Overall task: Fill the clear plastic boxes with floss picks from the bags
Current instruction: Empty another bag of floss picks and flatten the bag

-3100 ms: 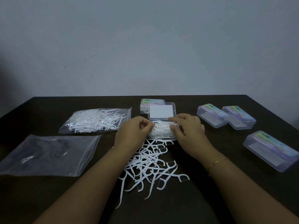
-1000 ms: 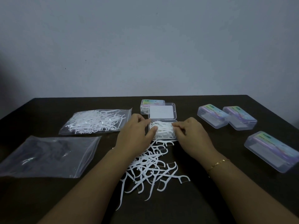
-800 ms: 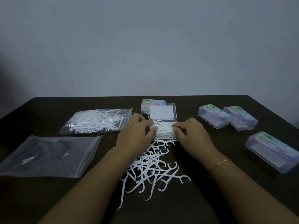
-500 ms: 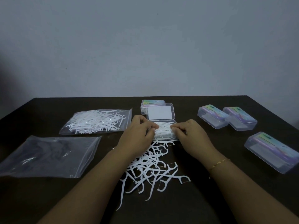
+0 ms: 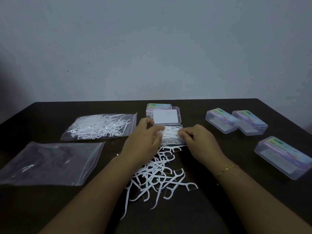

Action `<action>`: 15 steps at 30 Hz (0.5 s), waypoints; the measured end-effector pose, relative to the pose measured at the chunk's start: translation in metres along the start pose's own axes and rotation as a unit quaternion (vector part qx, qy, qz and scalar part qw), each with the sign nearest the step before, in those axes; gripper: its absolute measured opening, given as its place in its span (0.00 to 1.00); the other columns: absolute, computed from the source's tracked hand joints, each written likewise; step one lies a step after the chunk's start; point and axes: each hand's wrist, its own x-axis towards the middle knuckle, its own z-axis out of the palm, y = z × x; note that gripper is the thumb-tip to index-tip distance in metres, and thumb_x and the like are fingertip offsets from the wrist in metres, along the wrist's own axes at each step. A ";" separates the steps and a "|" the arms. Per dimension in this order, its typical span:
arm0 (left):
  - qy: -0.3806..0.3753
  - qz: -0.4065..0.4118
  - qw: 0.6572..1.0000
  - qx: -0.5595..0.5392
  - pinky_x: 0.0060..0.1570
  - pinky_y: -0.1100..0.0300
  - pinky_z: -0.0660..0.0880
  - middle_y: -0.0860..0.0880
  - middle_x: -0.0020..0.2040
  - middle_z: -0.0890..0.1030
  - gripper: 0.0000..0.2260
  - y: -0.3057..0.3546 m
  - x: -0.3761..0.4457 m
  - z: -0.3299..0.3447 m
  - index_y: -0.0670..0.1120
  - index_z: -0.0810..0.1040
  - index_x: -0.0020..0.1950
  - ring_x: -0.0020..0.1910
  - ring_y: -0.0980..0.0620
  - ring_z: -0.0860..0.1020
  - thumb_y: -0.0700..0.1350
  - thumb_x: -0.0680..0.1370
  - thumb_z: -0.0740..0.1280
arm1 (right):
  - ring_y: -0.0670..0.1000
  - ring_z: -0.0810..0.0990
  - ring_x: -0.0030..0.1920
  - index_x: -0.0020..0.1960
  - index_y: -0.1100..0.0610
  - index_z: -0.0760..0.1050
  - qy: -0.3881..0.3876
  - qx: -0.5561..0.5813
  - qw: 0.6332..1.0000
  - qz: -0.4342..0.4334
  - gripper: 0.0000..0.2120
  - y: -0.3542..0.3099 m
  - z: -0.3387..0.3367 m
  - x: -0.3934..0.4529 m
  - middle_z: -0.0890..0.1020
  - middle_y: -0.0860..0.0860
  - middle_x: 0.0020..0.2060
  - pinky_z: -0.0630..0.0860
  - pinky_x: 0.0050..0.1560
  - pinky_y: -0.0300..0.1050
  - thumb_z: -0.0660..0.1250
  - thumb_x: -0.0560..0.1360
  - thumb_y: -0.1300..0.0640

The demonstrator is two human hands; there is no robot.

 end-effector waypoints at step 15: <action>-0.004 -0.109 0.994 0.027 0.47 0.56 0.76 0.54 0.42 0.81 0.15 -0.004 -0.002 -0.036 0.55 0.80 0.57 0.44 0.54 0.79 0.57 0.80 0.57 | 0.44 0.77 0.42 0.47 0.48 0.80 -0.095 0.023 0.995 -0.027 0.06 -0.012 -0.027 -0.012 0.80 0.43 0.40 0.76 0.46 0.39 0.64 0.77 0.49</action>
